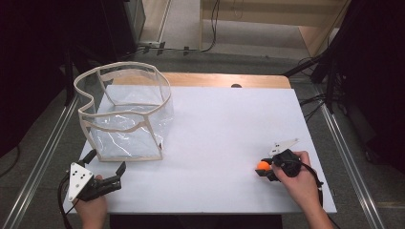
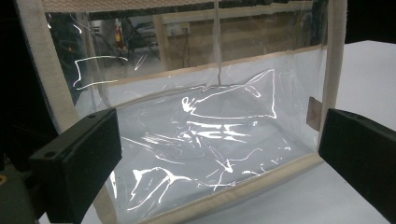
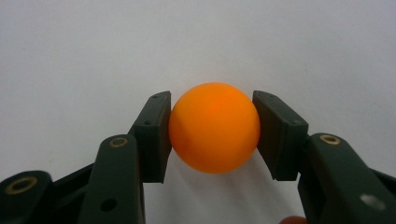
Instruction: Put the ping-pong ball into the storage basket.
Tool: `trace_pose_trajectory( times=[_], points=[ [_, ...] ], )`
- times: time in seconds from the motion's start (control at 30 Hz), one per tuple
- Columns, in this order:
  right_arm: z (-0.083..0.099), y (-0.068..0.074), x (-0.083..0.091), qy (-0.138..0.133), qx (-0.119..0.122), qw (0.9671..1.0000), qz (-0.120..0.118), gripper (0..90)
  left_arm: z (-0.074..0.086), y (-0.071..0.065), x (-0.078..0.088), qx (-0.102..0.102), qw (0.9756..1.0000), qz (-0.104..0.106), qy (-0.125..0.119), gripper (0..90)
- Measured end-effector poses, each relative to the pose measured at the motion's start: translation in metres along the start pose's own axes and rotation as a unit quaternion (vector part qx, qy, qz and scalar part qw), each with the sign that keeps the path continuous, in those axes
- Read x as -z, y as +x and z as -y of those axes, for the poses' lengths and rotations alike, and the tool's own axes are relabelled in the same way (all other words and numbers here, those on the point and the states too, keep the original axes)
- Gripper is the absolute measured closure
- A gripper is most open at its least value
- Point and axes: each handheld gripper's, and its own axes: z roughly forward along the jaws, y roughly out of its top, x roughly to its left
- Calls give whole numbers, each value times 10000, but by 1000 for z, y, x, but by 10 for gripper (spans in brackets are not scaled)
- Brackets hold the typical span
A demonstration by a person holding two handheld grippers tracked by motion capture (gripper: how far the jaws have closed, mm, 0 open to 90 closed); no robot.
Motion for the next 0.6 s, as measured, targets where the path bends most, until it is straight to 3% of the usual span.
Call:
trace_pose_trajectory(
  times=[0.6],
  points=[
    [-21, -1, 0, -32, 114, 9998, -151, 475, 0, 0, 0, -7, 10000, -5, 5, 1]
  ],
)
